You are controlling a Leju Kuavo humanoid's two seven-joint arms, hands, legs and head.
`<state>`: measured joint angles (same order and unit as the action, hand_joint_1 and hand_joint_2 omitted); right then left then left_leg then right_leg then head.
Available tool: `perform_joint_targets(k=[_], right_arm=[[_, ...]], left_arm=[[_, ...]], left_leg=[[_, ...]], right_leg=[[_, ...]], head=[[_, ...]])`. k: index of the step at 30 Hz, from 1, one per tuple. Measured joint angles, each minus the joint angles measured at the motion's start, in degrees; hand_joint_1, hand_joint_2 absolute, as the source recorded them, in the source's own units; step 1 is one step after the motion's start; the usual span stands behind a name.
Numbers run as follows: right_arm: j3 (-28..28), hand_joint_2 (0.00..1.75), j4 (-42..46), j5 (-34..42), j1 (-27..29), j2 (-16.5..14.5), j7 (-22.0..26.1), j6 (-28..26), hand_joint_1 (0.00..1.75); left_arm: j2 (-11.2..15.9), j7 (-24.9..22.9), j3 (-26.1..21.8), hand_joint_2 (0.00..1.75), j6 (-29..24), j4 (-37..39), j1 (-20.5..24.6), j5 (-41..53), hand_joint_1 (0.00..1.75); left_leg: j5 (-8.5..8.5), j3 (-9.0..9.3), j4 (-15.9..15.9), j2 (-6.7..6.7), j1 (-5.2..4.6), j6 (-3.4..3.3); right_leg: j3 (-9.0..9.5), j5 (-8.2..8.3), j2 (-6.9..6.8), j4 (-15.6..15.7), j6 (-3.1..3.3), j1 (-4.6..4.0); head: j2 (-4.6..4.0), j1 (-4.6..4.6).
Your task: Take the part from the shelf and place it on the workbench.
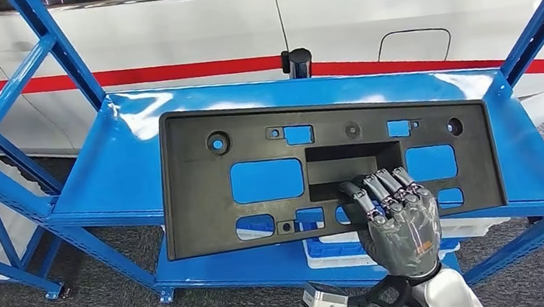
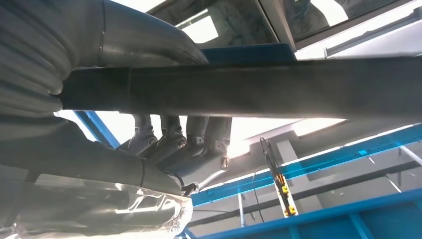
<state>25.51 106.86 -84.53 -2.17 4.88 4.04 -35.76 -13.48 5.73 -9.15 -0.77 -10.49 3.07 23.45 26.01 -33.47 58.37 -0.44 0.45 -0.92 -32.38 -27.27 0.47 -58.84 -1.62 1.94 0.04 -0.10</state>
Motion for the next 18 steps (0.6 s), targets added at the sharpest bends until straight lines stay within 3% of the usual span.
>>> perform_joint_targets(k=[2, 4, 6, 7, 8, 10, 12, 16, 18], right_arm=[[0.11, 1.75, 0.14, 0.0, -0.01, 0.02, 0.0, 0.0, 1.75], [0.15, 1.75, 0.26, 0.01, 0.0, 0.03, 0.0, -0.01, 1.75], [0.19, 1.75, 0.37, 0.13, 0.14, 0.06, 0.02, -0.16, 1.75], [0.21, 1.75, 0.52, 0.33, 0.3, 0.09, 0.07, -0.28, 1.75], [0.22, 1.75, 0.8, 0.67, 0.52, 0.13, 0.15, -0.4, 1.75], [0.23, 1.75, 1.92, 1.73, 1.15, 0.24, 0.87, -0.54, 1.75], [0.2, 1.75, 3.54, 2.87, 1.89, 0.26, 2.41, -0.57, 1.75], [-0.02, 1.75, 7.08, 3.89, 3.81, -0.15, 5.53, -0.57, 1.75], [-0.1, 1.75, 8.56, 3.8, 4.49, -0.36, 6.07, -0.57, 1.75]], left_arm=[[0.02, 0.01, -0.01, 1.75, -0.01, 0.0, 0.01, 0.0, 0.0], [0.04, 0.1, -0.02, 1.75, -0.02, -0.01, 0.08, 0.0, 0.0], [0.08, 0.2, -0.03, 1.75, -0.07, -0.02, 0.2, 0.0, 0.0], [0.09, 0.2, -0.03, 1.75, -0.16, -0.02, 0.24, 0.0, 0.0], [0.08, 0.19, -0.03, 1.75, -0.29, -0.02, 0.25, 0.0, 0.0], [0.08, 0.17, -0.03, 1.75, -0.67, -0.02, 0.2, 0.01, 0.0], [0.06, 0.19, -0.03, 1.75, -1.05, -0.02, 0.1, 0.08, 0.0], [-0.06, 0.45, -0.06, 1.75, -1.83, -0.02, -0.1, 0.26, 0.0], [-0.23, 0.65, -0.14, 1.75, -2.09, -0.02, -0.08, 0.26, 0.0]], left_leg=[[2.25, -1.16, 2.75, 0.11, 0.25, 0.46], [6.8, -3.91, 9.78, 0.23, 0.28, 0.82], [9.46, -5.69, 15.41, 0.23, 0.27, 0.85], [9.25, -5.17, 15.48, 0.23, 0.27, 0.68], [8.11, -3.54, 13.34, 0.24, 0.24, 0.38], [5.35, 1.35, 5.65, 0.21, 0.06, -0.54], [4.1, 4.18, 0.56, 0.24, -0.35, -1.15], [2.68, 4.04, -0.93, 0.41, -0.7, -2.1], [1.45, 3.47, -1.68, 0.72, -0.49, -2.73]], right_leg=[[-0.29, 0.39, -0.04, 0.05, 0.82, 0.07], [-0.8, 0.75, -0.19, 0.04, 1.49, -0.1], [-1.33, 1.06, -0.35, 0.0, 1.9, -0.42], [-1.52, 1.22, -0.39, 0.0, 2.02, -0.58], [-1.64, 1.37, -0.4, 0.0, 2.06, -0.71], [-1.76, 1.66, -0.39, -0.01, 1.88, -0.91], [-1.91, 1.97, -0.47, -0.06, 1.39, -1.11], [-2.5, 2.14, -0.69, -0.39, 0.11, -1.08], [-4.23, -0.85, -0.63, -4.24, 0.44, -1.22]], head=[[0.0, -0.07], [0.0, -0.18], [0.0, -0.21], [0.0, -0.2], [0.0, -0.2], [0.0, -0.18], [0.0, -0.16], [0.0, -0.14], [0.0, 0.03]])
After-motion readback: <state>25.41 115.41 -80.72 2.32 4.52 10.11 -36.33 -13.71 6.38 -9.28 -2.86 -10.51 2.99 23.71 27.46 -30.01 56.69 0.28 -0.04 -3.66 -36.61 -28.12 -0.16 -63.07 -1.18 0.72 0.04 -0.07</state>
